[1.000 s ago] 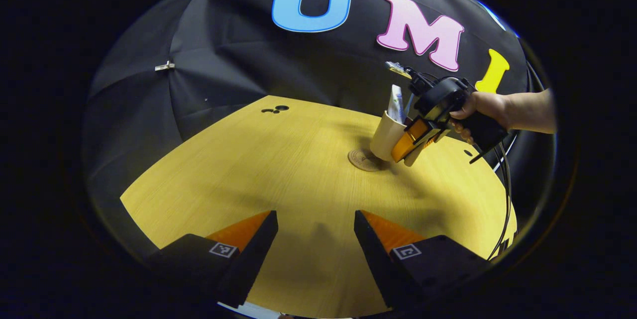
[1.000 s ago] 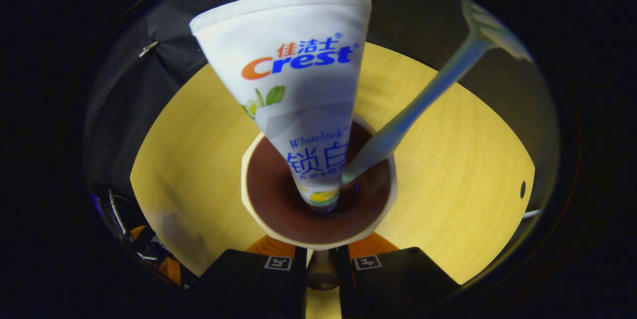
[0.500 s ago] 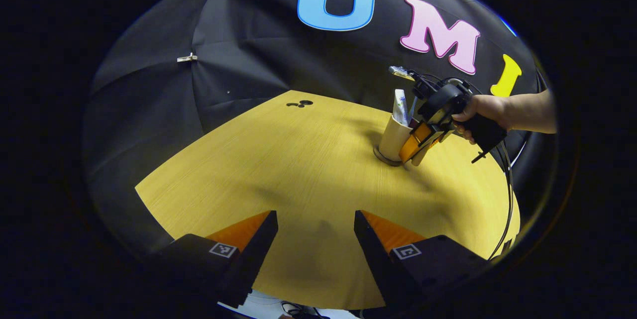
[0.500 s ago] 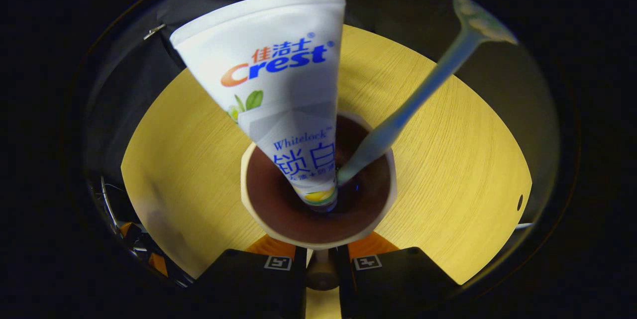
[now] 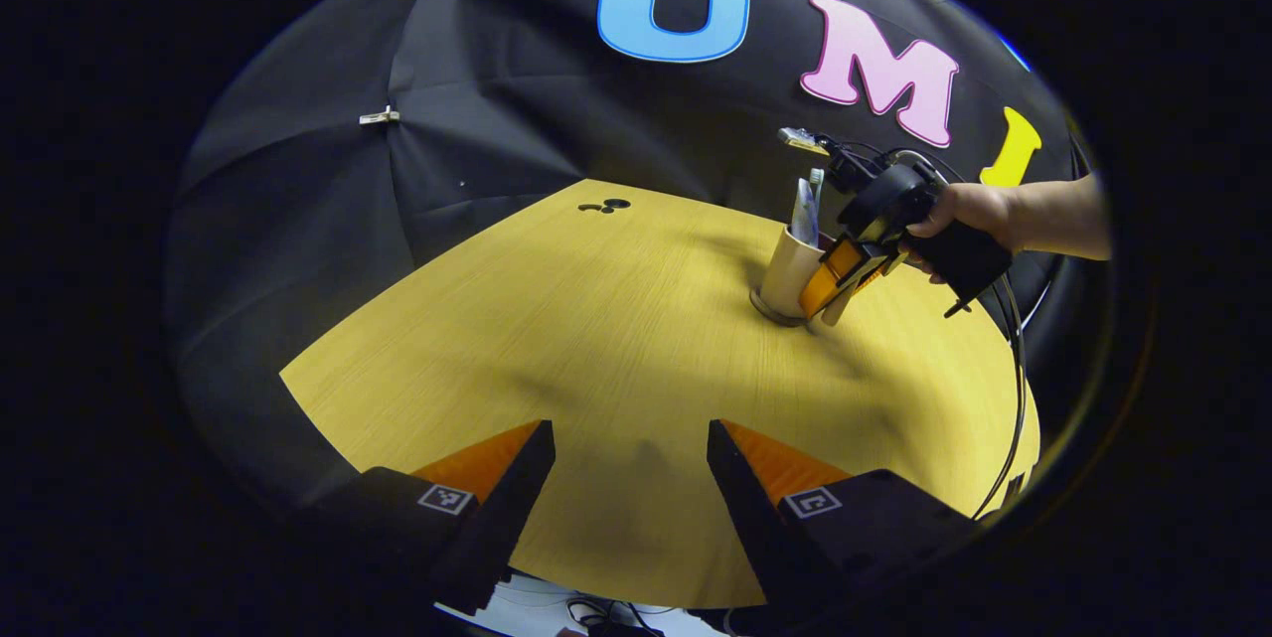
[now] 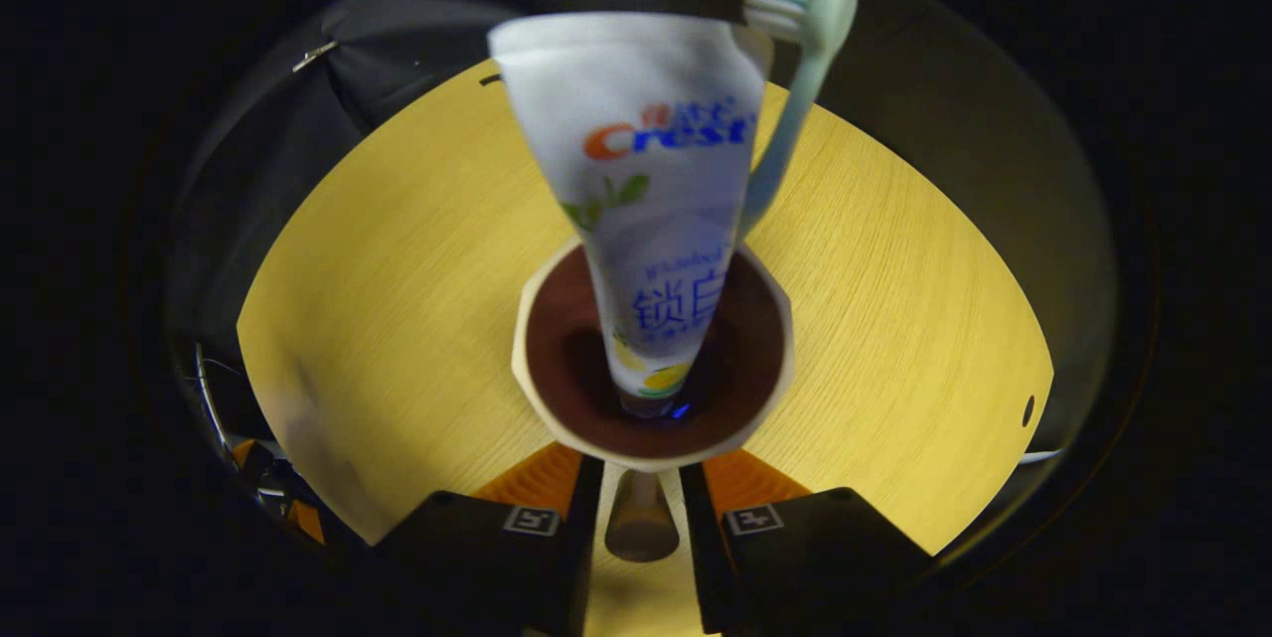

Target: Put the toothbrush and toothpaste on the desktop into the cup, then pick up the cup and place it on the coaster on the desktop.

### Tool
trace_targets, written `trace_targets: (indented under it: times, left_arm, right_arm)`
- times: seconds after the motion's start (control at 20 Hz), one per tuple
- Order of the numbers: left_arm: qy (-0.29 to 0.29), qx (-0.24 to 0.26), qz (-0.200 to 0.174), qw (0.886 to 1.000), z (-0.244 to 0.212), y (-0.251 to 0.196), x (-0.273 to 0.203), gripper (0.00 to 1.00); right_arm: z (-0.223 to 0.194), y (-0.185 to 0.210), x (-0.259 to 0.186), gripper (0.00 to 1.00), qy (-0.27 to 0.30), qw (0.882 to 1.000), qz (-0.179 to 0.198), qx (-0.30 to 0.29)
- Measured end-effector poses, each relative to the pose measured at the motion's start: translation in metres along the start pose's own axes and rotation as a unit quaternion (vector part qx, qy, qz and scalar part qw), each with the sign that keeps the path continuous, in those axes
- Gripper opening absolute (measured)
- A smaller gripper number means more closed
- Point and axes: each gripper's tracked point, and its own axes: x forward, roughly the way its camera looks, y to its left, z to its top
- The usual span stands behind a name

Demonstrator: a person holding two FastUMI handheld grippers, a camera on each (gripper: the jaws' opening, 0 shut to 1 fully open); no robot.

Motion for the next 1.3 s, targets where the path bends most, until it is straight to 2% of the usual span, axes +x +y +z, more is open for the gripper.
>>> trace_targets:
  times: [0.05, 0.2, 0.25, 0.3, 0.4, 0.45, 0.55, 0.65, 0.75, 1.0, 1.15, 1.3]
  left_arm:
    - [-0.002, 0.002, -0.002, 1.0, 0.002, -0.002, -0.002, 0.98]
    - [-0.009, 0.01, -0.013, 1.0, 0.014, -0.011, -0.012, 0.98]
    - [-0.013, 0.013, -0.019, 1.0, 0.018, -0.016, -0.017, 0.98]
    - [-0.015, 0.02, -0.025, 0.999, 0.023, -0.021, -0.02, 0.98]
    - [-0.028, 0.045, -0.037, 0.998, 0.036, -0.031, -0.032, 0.98]
    - [-0.036, 0.051, -0.047, 0.997, 0.046, -0.038, -0.037, 0.98]
    - [-0.051, 0.049, -0.077, 0.994, 0.065, -0.056, -0.052, 0.97]
    - [-0.071, 0.057, -0.097, 0.991, 0.083, -0.069, -0.066, 0.98]
    - [-0.095, 0.074, -0.109, 0.987, 0.1, -0.078, -0.081, 0.98]
    - [-0.15, 0.099, -0.133, 0.975, 0.127, -0.097, -0.131, 0.98]
    - [-0.172, 0.1, -0.148, 0.969, 0.133, -0.107, -0.162, 0.98]
    - [-0.19, 0.098, -0.161, 0.963, 0.136, -0.113, -0.191, 0.97]
  right_arm:
    - [0.0, 0.0, -0.009, 0.55, -0.005, 1.0, 0.0, 0.002]
    - [0.0, 0.0, -0.036, 0.72, -0.026, 0.999, 0.004, 0.018]
    - [0.0, 0.001, -0.046, 0.9, -0.034, 0.999, 0.005, 0.023]
    - [-0.002, 0.001, -0.06, 0.93, -0.044, 0.999, 0.003, 0.025]
    - [-0.007, -0.003, -0.09, 0.93, -0.072, 0.997, -0.009, 0.022]
    - [-0.01, -0.005, -0.108, 0.98, -0.088, 0.996, -0.015, 0.027]
    - [-0.016, -0.004, -0.142, 0.99, -0.12, 0.991, -0.018, 0.048]
    - [-0.024, -0.005, -0.176, 0.99, -0.158, 0.985, -0.028, 0.065]
    - [-0.04, -0.009, -0.212, 0.99, -0.2, 0.975, -0.054, 0.075]
    - [-0.085, -0.003, -0.295, 0.99, -0.295, 0.941, -0.106, 0.126]
    - [-0.129, -0.005, -0.338, 0.99, -0.343, 0.914, -0.161, 0.144]
    - [-0.169, 0.015, -0.362, 0.99, -0.375, 0.893, -0.173, 0.177]
